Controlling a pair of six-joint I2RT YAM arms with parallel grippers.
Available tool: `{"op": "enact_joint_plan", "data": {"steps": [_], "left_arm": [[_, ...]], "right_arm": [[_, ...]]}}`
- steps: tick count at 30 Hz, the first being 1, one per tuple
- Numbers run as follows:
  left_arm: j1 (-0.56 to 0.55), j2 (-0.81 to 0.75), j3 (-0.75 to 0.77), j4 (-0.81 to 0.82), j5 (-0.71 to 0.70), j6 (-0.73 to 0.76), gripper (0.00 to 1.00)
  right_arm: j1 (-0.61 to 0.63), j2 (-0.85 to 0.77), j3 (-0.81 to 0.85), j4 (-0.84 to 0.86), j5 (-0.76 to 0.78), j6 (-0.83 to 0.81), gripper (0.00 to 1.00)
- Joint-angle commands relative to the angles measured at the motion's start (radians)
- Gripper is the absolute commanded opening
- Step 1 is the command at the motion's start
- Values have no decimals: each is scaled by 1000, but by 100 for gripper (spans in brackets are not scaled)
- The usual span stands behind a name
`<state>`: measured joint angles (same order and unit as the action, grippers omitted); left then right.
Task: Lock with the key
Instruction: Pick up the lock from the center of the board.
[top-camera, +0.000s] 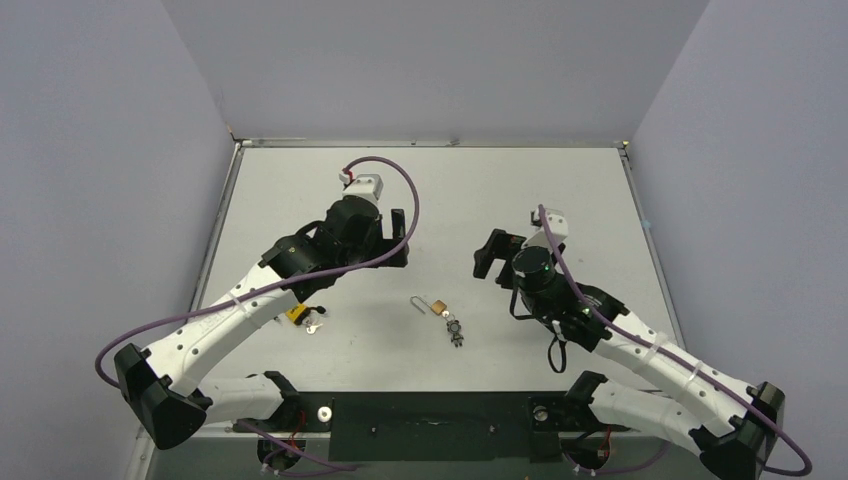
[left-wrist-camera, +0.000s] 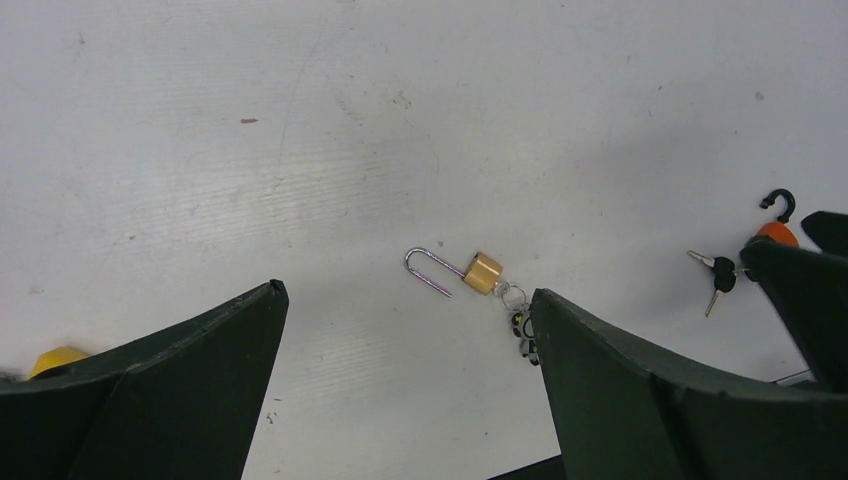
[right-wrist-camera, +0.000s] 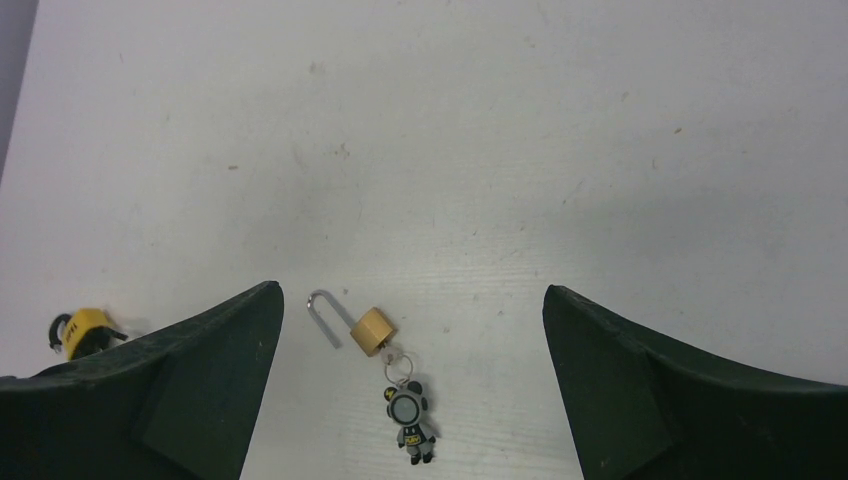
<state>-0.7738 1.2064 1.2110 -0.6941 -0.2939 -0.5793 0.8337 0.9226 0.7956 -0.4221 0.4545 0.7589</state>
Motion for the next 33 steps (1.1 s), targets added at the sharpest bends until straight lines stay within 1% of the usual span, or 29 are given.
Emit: {"op": "enact_joint_plan", "data": {"steps": [1, 5, 8, 11, 15, 16, 18, 21, 24, 29, 33], "left_arm": [[92, -69, -57, 38, 115, -44, 92], [119, -103, -99, 28, 141, -55, 91], [124, -118, -126, 25, 145, -61, 91], [129, -131, -137, 25, 153, -63, 91], [133, -133, -135, 21, 167, -61, 91], [134, -133, -131, 18, 168, -60, 91], [135, -135, -128, 13, 169, -57, 91], [138, -138, -124, 7, 171, -55, 92], [139, -137, -120, -1, 173, -52, 92], [143, -138, -107, -20, 173, -45, 91], [147, -136, -101, -30, 173, -40, 91]], "right_arm": [[89, 106, -27, 79, -15, 23, 98], [169, 239, -9, 110, -41, -39, 96], [226, 328, 7, 145, -50, -65, 93], [243, 424, 4, 222, -62, -123, 90], [213, 507, -2, 312, -112, -208, 82], [195, 525, -7, 350, -145, -223, 77], [182, 548, -20, 396, -186, -263, 72], [173, 582, -40, 450, -228, -320, 69], [155, 609, -64, 498, -274, -353, 63], [102, 593, -131, 548, -349, -367, 59], [93, 606, -145, 562, -369, -384, 54]]}}
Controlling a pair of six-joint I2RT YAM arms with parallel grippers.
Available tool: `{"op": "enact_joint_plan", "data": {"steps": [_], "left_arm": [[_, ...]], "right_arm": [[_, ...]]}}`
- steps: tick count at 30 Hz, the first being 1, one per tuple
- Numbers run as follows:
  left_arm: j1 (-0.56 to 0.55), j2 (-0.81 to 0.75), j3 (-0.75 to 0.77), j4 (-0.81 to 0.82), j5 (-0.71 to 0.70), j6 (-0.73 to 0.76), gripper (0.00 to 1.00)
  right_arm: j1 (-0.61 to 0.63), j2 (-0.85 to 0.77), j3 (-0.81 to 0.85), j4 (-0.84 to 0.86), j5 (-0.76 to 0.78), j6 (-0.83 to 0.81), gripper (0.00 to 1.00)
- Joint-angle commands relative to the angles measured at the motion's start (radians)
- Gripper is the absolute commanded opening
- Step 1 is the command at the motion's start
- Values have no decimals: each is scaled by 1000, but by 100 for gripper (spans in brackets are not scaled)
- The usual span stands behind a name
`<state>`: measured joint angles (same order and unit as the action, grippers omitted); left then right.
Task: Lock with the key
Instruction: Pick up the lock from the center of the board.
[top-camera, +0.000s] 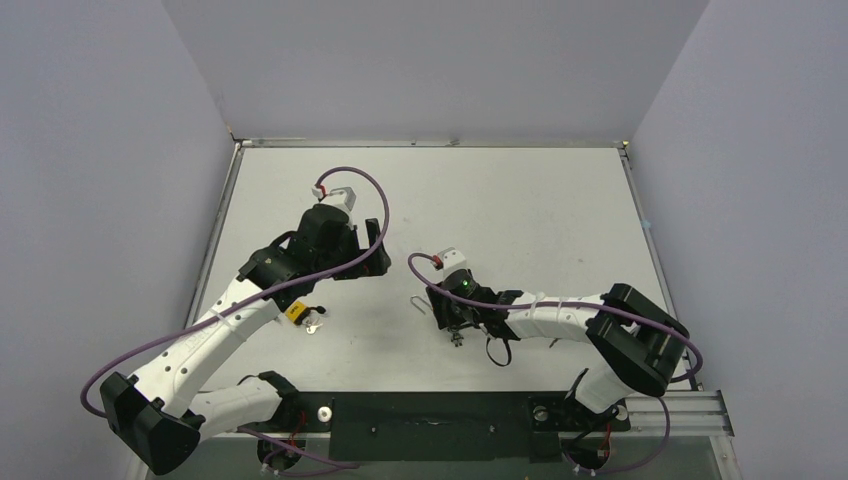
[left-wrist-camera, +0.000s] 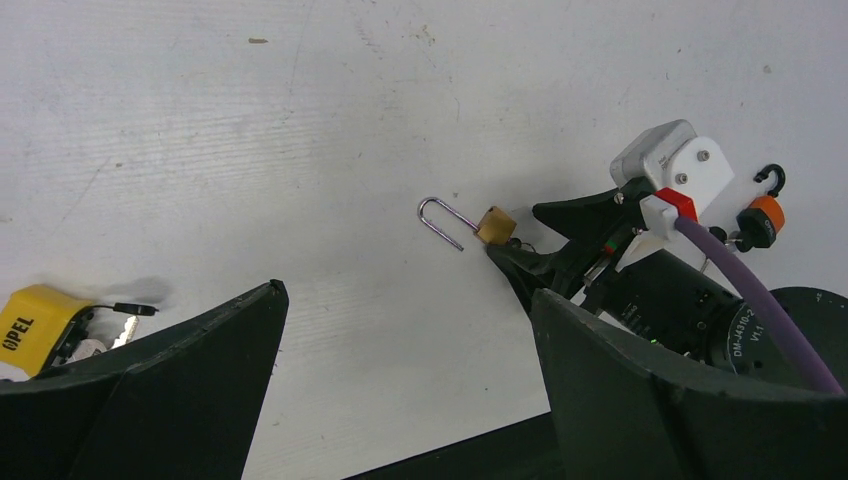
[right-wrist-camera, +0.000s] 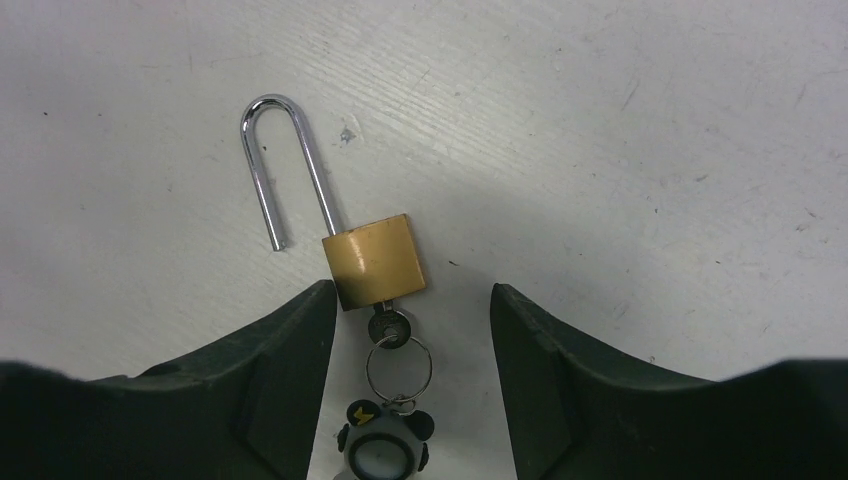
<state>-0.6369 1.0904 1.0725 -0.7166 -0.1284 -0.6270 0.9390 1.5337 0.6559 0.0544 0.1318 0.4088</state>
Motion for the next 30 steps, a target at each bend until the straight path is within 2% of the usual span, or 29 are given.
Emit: {"op": "enact_joint_plan", "data": {"steps": [1, 7, 13, 16, 19, 23, 30], "left_arm": [[11, -18, 39, -8, 6, 9, 91], [16, -10, 51, -26, -2, 6, 91], [35, 20, 64, -75, -28, -14, 91], [40, 30, 59, -77, -16, -24, 91], [45, 37, 43, -57, 9, -30, 92], [50, 42, 7, -3, 72, -38, 91], [53, 45, -67, 123, 245, -47, 91]], "right_arm": [[-12, 8, -2, 86, -45, -37, 53], [9, 53, 23, 81, 0, -60, 47], [23, 66, 36, 59, 19, -83, 36], [34, 76, 46, 52, 22, -87, 30], [44, 75, 55, 43, 29, -81, 18], [39, -9, 38, 33, 22, -64, 9], [-17, -212, 22, -23, -50, -49, 7]]}}
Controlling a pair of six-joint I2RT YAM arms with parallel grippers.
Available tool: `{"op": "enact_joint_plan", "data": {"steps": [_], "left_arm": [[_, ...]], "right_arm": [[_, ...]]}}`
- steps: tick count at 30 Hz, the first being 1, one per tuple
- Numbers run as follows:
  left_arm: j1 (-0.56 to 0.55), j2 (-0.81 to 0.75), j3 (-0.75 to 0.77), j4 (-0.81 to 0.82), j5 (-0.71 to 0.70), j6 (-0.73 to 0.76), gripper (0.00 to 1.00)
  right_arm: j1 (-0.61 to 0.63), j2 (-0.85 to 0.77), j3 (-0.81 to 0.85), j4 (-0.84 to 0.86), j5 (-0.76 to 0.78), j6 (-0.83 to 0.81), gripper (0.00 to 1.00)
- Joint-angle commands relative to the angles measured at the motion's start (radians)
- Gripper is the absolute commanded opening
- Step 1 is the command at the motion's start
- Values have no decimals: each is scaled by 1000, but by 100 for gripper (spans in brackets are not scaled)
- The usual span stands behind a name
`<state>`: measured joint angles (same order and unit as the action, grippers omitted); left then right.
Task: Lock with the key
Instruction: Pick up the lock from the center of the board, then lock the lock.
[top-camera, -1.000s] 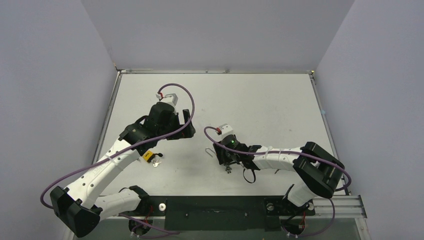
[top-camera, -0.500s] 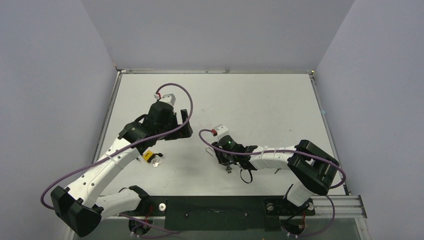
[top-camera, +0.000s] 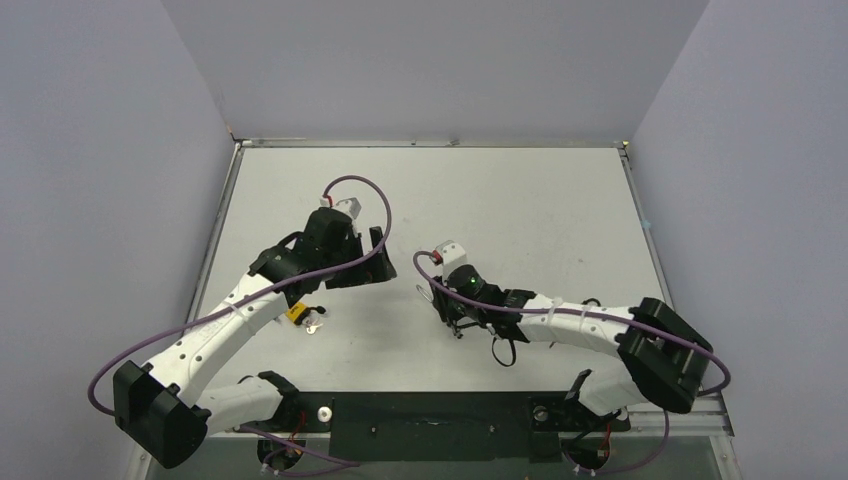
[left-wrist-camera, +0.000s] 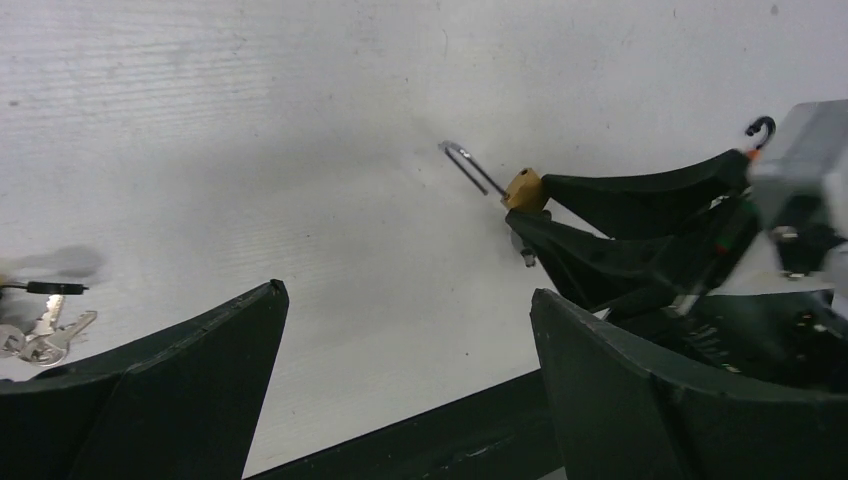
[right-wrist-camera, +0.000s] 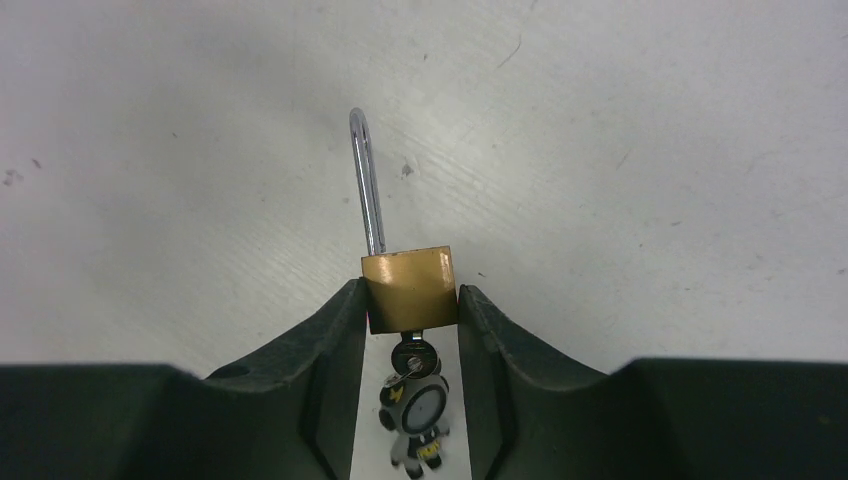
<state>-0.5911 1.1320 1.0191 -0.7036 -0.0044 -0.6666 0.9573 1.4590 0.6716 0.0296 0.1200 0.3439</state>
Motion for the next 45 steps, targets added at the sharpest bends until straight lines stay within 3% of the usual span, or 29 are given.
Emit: {"op": "enact_joint_plan", "data": {"steps": [1, 13, 21, 30, 38, 45], "left_arm": [[7, 4, -13, 124, 151, 3, 90], [3, -106, 70, 322, 460, 185, 87], [-2, -173, 175, 385, 590, 297, 87], [-4, -141, 282, 343, 767, 352, 85], [-17, -123, 295, 314, 826, 375, 73], [-98, -104, 309, 276, 792, 410, 64]], "right_arm": [[-38, -181, 5, -15, -44, 15, 7], [-114, -486, 168, -259, -264, 12, 7], [-120, -525, 393, -431, -465, -1, 7], [-120, -546, 523, -493, -532, 10, 8], [-121, -553, 562, -499, -554, 17, 8], [-120, -551, 571, -502, -557, 24, 8]]}}
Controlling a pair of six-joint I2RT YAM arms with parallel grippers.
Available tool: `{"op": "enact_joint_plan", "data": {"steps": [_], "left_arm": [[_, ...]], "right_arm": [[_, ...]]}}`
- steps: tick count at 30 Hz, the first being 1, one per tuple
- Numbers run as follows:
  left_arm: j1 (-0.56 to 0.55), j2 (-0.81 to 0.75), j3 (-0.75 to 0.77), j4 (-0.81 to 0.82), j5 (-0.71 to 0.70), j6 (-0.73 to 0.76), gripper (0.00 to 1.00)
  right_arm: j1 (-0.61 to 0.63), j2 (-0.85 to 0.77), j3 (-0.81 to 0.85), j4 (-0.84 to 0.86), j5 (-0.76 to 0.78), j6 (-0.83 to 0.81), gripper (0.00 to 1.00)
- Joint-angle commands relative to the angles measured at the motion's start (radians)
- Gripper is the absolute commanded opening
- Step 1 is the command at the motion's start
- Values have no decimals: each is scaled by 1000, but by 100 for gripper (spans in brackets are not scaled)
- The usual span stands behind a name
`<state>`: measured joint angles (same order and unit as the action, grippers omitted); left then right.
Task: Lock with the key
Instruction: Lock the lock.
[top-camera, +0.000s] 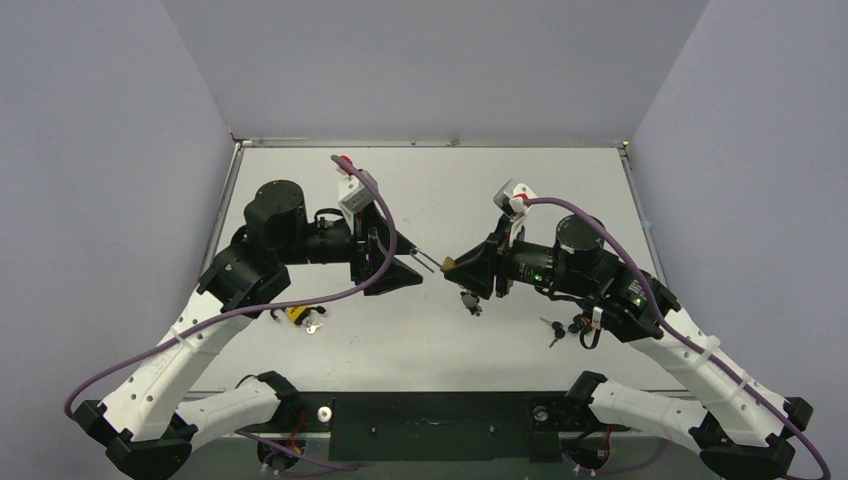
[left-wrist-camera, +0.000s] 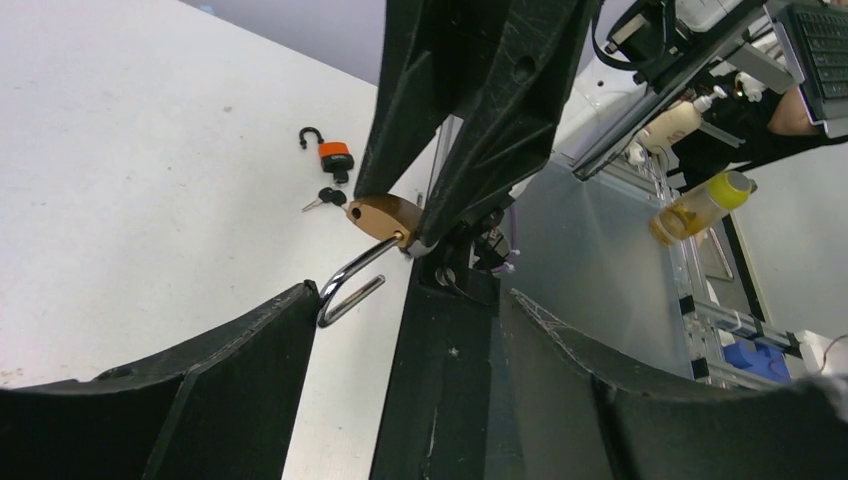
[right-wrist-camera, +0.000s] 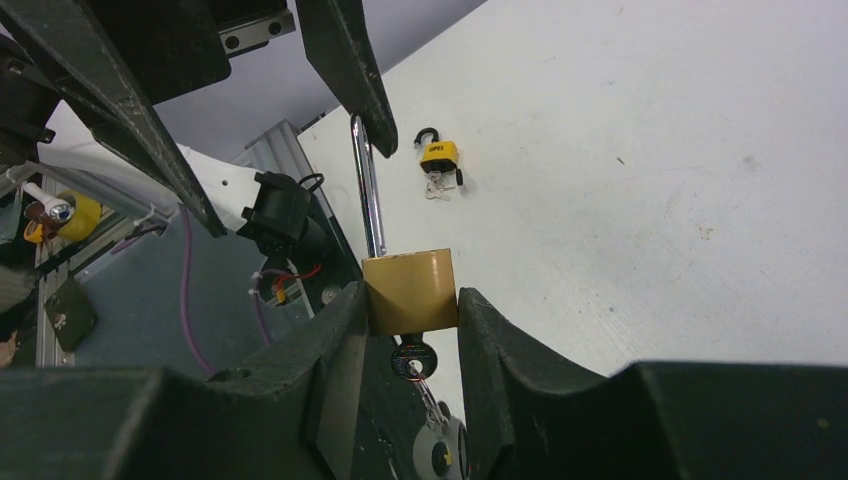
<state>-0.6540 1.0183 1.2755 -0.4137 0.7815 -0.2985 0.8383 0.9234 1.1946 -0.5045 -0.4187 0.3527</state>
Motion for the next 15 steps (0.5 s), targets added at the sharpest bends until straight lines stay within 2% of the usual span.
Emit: {"op": "enact_joint_plan", "data": {"steps": [1, 4, 9, 15], "left_arm": [[-48, 11, 53, -16, 2, 42, 63], [-69, 12, 52, -16, -17, 42, 61], [-82, 16, 53, -5, -26, 27, 50], [-82, 26, 56, -12, -39, 9, 46]], "right_arm": [[0, -16, 47, 32, -20, 17, 8], [0, -19, 42, 31, -15, 18, 8], [1, -24, 35, 31, 3, 18, 8], [3, -29, 32, 22, 19, 10, 8]]}}
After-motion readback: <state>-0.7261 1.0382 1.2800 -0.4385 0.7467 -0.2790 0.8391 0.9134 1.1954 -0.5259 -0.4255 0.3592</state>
